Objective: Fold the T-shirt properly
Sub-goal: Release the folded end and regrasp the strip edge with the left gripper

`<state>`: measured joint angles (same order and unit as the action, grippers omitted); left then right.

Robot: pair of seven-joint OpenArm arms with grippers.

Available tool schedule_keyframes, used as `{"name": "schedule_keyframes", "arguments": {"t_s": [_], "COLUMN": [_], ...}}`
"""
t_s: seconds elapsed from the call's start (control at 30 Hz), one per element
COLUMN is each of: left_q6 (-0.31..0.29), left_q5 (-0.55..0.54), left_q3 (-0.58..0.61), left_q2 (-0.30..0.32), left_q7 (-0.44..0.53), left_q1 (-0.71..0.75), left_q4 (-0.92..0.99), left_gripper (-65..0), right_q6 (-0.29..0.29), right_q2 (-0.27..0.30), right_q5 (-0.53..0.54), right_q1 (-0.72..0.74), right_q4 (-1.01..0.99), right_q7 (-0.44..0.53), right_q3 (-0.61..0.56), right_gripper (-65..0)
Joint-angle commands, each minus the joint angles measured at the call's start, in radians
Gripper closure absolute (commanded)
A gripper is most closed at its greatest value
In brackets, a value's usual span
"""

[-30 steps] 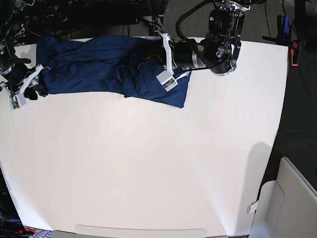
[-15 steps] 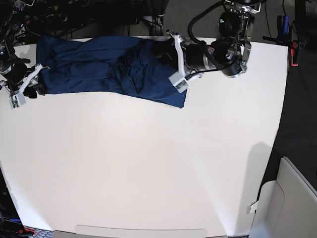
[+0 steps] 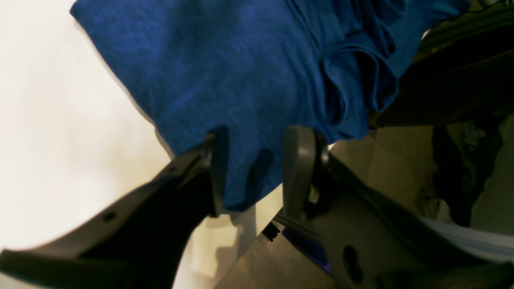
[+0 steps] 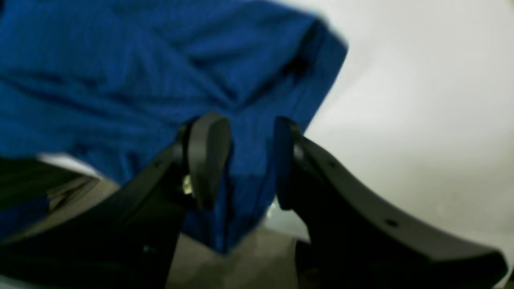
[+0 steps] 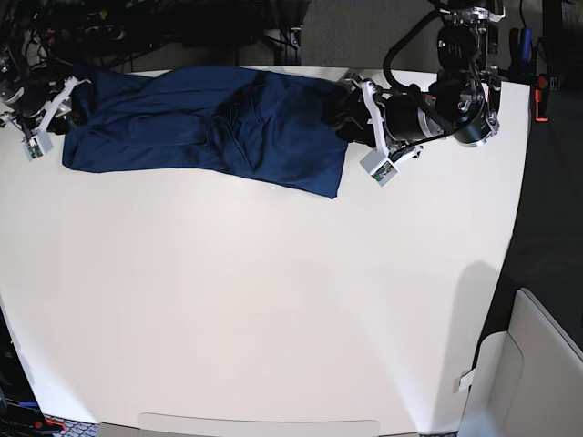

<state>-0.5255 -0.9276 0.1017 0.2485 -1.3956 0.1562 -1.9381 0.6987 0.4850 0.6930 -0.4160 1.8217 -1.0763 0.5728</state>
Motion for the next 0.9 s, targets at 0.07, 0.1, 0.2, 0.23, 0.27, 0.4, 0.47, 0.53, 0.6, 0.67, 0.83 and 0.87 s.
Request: {"name": "schedule_keyframes", "arguments": {"t_s": [0.07,0.1,0.2,0.23,0.27,0.4,0.47,0.53,0.6,0.67,0.83,0.87], "left_q6": [-0.002,0.0,0.0,0.0,0.0,-0.006,-0.006,-0.002,0.0,0.0,0.0,0.0], "left_q5": [-0.017,-0.014,-0.006,-0.003,0.002,0.052,0.051,0.052,0.052,0.052,0.054,0.054], "left_q3": [-0.007,-0.007,-0.006,-0.006,-0.006,0.003,0.007,0.02,0.007,0.007,-0.03,-0.046], "left_q2": [-0.034,-0.053,-0.088,-0.1,-0.11,-0.12,-0.122,-0.148,-0.179,-0.205,-0.24,-0.248], "left_q7": [-0.001,-0.001,-0.001,-0.001,0.005,0.045,0.045,0.051,0.055,0.065,0.098,0.108], "left_q1": [-0.005,0.001,0.029,0.03,0.03,0.015,-0.016,-0.034,-0.056,-0.077,-0.16,-0.185], "left_q4": [-0.019,-0.017,-0.017,-0.013,-0.005,0.032,0.052,0.088,0.125,0.127,0.231,0.265], "left_gripper": [-22.4,-22.4,-21.6,-20.8,-20.0,-14.4,-11.9,-10.5,-10.1,-10.1,-10.1,-10.0], "right_q6": [-0.001,-0.001,-0.001,-0.001,-0.001,-0.001,-0.001,-0.001,-0.001,-0.001,-0.001,-0.001], "right_q2": [0.024,0.016,-0.01,-0.019,-0.029,-0.058,-0.072,-0.084,-0.088,-0.088,-0.09,-0.09], "right_q5": [0.014,0.014,0.014,0.014,0.014,0.012,0.012,0.012,0.012,0.012,0.012,0.012], "right_q1": [-0.004,-0.001,0.01,0.021,0.027,0.065,0.084,0.099,0.102,0.102,0.116,0.116], "right_q4": [0.013,0.013,0.013,0.011,0.011,0.011,0.011,0.011,0.011,0.011,0.01,0.01], "right_q7": [0.018,0.018,0.018,0.018,0.017,-0.031,-0.057,-0.063,-0.064,-0.064,-0.063,-0.063], "right_q3": [0.011,0.011,0.01,0.008,0.006,0.006,0.006,0.006,0.006,0.006,0.006,0.006], "right_gripper": [-20.9,-20.9,-20.9,-20.9,-20.9,-20.9,-20.9,-20.9,-20.9,-20.9,-20.9,-20.9]}}
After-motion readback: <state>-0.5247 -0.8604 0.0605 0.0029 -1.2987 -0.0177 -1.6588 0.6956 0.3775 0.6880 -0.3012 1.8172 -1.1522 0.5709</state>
